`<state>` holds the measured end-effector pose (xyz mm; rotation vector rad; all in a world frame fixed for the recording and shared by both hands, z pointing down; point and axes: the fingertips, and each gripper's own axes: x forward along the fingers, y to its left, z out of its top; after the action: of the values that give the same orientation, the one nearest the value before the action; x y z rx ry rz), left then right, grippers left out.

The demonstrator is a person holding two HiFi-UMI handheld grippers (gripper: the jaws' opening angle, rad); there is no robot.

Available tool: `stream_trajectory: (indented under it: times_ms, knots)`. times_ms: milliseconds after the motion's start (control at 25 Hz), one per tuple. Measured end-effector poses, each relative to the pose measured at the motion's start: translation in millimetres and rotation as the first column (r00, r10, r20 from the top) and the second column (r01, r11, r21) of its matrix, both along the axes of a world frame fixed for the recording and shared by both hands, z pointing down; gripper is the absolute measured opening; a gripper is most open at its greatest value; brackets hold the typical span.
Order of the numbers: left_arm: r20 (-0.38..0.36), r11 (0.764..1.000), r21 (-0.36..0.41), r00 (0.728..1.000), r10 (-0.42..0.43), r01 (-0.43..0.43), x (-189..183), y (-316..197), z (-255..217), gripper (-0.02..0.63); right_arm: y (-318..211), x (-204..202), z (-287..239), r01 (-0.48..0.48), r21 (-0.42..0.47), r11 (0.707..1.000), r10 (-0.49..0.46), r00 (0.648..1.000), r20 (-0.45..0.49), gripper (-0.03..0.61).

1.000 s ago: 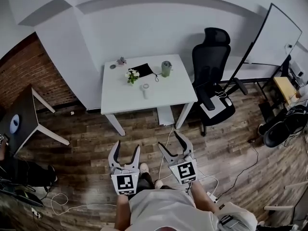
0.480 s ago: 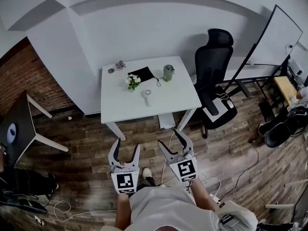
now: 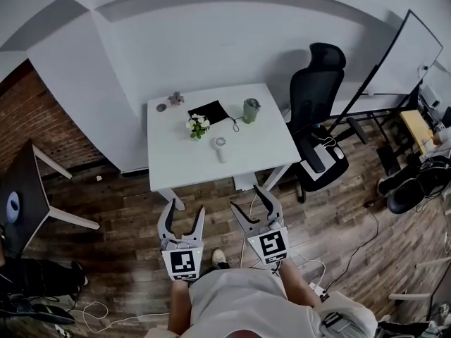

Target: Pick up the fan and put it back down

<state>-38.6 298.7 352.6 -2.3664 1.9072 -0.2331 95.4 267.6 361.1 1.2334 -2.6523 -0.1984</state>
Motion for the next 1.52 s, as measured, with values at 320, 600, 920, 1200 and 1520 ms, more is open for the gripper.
stream_trajectory:
  times_ms: [320, 600, 920, 1200, 1520]
  knots:
    - [0.000, 1.000, 0.000, 1.000, 0.029, -0.029, -20, -27, 3, 0.293, -21, -23, 4, -0.024, -0.002, 1.000, 0.024, 1.000, -0.005, 0.305]
    - [-0.001, 0.999, 0.005, 0.999, 0.039, -0.039, -33, -46, 6, 0.293, -40, -34, 8, -0.040, -0.002, 0.999, 0.040, 0.999, -0.001, 0.307]
    - [-0.001, 0.999, 0.011, 0.999, 0.039, -0.039, -42, -72, 9, 0.298, -68, -41, 10, -0.043, 0.005, 0.999, 0.043, 0.999, -0.005, 0.308]
    - [-0.006, 1.000, 0.016, 1.000, 0.025, -0.025, -48, -107, 6, 0.299, -106, -49, 5, -0.026, 0.014, 1.000, 0.026, 1.000, -0.005, 0.308]
    - [-0.006, 1.000, 0.006, 1.000, 0.009, -0.009, -56, -161, 5, 0.302, -164, -57, 6, -0.008, -0.003, 1.000, 0.008, 1.000, 0.001, 0.308]
